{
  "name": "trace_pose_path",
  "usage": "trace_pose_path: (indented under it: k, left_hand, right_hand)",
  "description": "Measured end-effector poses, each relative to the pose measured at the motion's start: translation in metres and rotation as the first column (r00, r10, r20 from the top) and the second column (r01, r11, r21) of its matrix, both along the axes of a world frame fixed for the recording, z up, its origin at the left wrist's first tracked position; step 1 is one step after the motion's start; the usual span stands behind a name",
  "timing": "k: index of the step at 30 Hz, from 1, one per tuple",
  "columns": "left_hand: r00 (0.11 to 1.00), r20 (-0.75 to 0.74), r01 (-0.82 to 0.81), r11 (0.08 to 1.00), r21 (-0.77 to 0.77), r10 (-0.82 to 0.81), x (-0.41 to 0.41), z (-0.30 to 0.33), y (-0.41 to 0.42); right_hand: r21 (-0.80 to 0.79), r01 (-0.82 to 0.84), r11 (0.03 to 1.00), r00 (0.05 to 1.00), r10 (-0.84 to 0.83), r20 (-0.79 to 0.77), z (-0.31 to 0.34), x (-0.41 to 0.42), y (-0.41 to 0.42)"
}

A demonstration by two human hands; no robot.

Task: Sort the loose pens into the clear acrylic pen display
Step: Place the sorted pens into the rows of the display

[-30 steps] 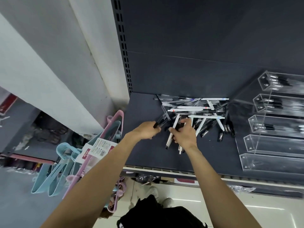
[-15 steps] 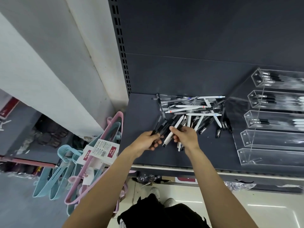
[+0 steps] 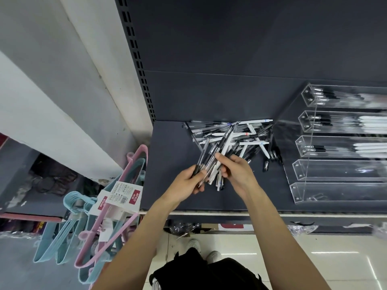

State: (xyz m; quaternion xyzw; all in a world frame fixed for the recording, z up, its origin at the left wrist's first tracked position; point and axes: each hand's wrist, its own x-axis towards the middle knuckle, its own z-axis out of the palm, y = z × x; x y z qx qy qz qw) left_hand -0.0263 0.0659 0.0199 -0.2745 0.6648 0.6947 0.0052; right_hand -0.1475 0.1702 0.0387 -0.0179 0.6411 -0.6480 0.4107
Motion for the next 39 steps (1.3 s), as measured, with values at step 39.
trace_pose_path:
  k: [39]
  left_hand:
    - [0.914,-0.111,-0.405,0.876,-0.261,0.39,-0.04,0.029,0.121]
  right_hand:
    - [0.335,-0.288,0.897,0.344,0.424,-0.838,0.067,-0.091,0.046]
